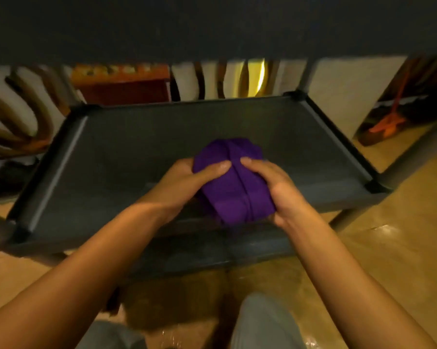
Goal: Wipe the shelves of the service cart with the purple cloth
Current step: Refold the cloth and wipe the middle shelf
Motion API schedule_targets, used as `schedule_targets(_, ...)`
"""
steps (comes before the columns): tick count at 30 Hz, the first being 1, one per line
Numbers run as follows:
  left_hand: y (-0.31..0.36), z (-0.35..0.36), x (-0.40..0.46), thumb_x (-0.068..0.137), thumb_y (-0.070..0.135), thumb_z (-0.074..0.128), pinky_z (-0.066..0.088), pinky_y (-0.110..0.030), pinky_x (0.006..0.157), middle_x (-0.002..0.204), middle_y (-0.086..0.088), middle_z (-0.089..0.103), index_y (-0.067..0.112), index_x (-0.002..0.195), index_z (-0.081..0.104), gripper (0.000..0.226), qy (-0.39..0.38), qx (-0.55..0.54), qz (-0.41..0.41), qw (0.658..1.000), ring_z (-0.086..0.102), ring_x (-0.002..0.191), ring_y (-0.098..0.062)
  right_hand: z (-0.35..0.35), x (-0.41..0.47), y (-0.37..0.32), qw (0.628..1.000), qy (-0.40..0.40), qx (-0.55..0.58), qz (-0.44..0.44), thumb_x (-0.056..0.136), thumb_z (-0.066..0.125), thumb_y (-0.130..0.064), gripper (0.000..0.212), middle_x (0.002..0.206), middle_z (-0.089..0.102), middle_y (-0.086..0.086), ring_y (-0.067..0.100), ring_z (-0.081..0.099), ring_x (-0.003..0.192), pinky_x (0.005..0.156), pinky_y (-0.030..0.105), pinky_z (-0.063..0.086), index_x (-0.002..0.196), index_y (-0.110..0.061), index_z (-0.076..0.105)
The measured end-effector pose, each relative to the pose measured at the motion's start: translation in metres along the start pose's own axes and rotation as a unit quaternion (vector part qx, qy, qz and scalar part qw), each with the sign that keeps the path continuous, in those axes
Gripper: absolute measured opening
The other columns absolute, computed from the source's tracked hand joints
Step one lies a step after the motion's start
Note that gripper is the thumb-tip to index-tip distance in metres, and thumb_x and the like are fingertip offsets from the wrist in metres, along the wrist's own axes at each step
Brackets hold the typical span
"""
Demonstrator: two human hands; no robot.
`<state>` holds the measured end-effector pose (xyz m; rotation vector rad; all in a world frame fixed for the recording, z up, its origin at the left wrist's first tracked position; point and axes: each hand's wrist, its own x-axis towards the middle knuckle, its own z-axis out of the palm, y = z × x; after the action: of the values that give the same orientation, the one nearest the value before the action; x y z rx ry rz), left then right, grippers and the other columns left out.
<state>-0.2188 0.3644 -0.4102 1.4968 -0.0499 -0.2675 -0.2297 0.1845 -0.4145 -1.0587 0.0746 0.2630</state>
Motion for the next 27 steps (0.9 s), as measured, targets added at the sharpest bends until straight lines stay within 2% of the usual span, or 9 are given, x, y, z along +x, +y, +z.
schedule_targets(3,-0.014,-0.005,0.002,0.083,0.018,0.077,0.059,-0.025,0.081,0.098,-0.002,0.08,0.016,0.098,0.075,0.016,0.039,0.001,0.014,0.999,0.075,0.091,-0.012,-0.002,0.008,0.01,0.999,-0.006,-0.028,0.014,0.087,0.072,-0.021,0.02,0.095,0.08,0.013,0.022,0.078,0.084,0.073,0.035,0.065,0.104,-0.01,0.076)
schedule_targets(6,-0.025,-0.012,0.002,0.085,0.02,0.076,0.06,-0.029,0.081,0.099,-0.001,0.08,0.019,0.099,0.074,0.015,0.056,0.007,0.019,0.998,0.075,0.093,-0.015,-0.005,0.013,0.01,0.983,0.025,-0.182,-0.011,0.091,0.072,-0.038,0.049,0.125,0.073,0.012,0.026,0.071,0.111,0.094,0.041,0.06,0.133,-0.015,0.062)
schedule_targets(9,-0.032,-0.01,-0.002,0.083,0.016,0.077,0.059,-0.032,0.083,0.098,-0.002,0.08,0.021,0.098,0.075,0.016,0.091,0.001,0.04,0.995,0.075,0.096,-0.018,-0.018,0.003,0.01,0.881,0.055,-0.427,-0.195,0.078,0.074,-0.064,0.085,0.16,0.038,-0.005,0.018,0.042,0.143,0.111,0.042,0.044,0.151,-0.051,0.031)
schedule_targets(11,-0.028,-0.006,-0.003,0.079,0.017,0.081,0.057,-0.036,0.089,0.1,-0.005,0.08,0.018,0.103,0.075,0.024,0.092,0.0,0.049,0.995,0.074,0.099,-0.022,-0.022,-0.008,0.014,0.844,-0.023,-0.471,-0.254,0.073,0.076,-0.069,0.086,0.162,0.03,-0.018,0.011,0.034,0.147,0.112,0.043,0.042,0.145,-0.066,0.028)
schedule_targets(13,-0.024,-0.001,-0.006,0.075,0.023,0.084,0.057,-0.034,0.088,0.106,-0.007,0.079,0.017,0.109,0.074,0.036,0.057,-0.013,0.059,0.997,0.074,0.102,-0.022,-0.024,-0.011,0.02,0.852,-0.095,-0.457,-0.237,0.074,0.079,-0.062,0.086,0.157,0.037,-0.019,0.007,0.043,0.141,0.111,0.044,0.048,0.146,-0.06,0.032)
schedule_targets(15,-0.017,0.005,-0.007,0.077,0.024,0.082,0.058,-0.028,0.084,0.108,-0.007,0.078,0.017,0.11,0.074,0.035,0.029,0.001,0.075,0.997,0.074,0.103,-0.02,-0.022,-0.01,0.021,0.85,-0.097,-0.454,-0.251,0.075,0.081,-0.053,0.086,0.152,0.043,-0.017,0.005,0.049,0.134,0.106,0.042,0.052,0.148,-0.053,0.035)
schedule_targets(22,-0.007,0.015,0.003,0.083,0.024,0.079,0.058,-0.037,0.09,0.1,0.0,0.079,0.027,0.102,0.072,0.021,0.118,0.153,0.114,0.974,0.074,0.097,-0.017,-0.007,-0.003,0.03,0.7,0.043,-0.64,-0.315,0.07,0.072,-0.064,0.1,0.167,0.011,-0.006,0.027,0.027,0.148,0.106,0.046,0.042,0.152,-0.049,0.017)
schedule_targets(24,-0.005,0.021,0.005,0.083,0.025,0.079,0.058,-0.033,0.082,0.095,0.0,0.077,0.026,0.097,0.071,0.016,0.144,0.205,0.123,0.96,0.073,0.092,-0.015,-0.002,0.005,0.033,0.716,0.037,-0.63,-0.299,0.071,0.076,-0.053,0.102,0.167,0.014,-0.006,0.026,0.032,0.146,0.106,0.043,0.042,0.152,-0.047,0.016)
schedule_targets(27,-0.005,0.022,0.005,0.083,0.029,0.079,0.058,-0.025,0.071,0.087,0.0,0.078,0.023,0.093,0.073,0.013,0.146,0.189,0.131,0.962,0.074,0.082,-0.01,0.0,0.016,0.027,0.829,-0.018,-0.497,-0.256,0.074,0.083,-0.025,0.092,0.15,0.043,-0.011,0.015,0.049,0.13,0.106,0.036,0.047,0.15,-0.041,0.033)
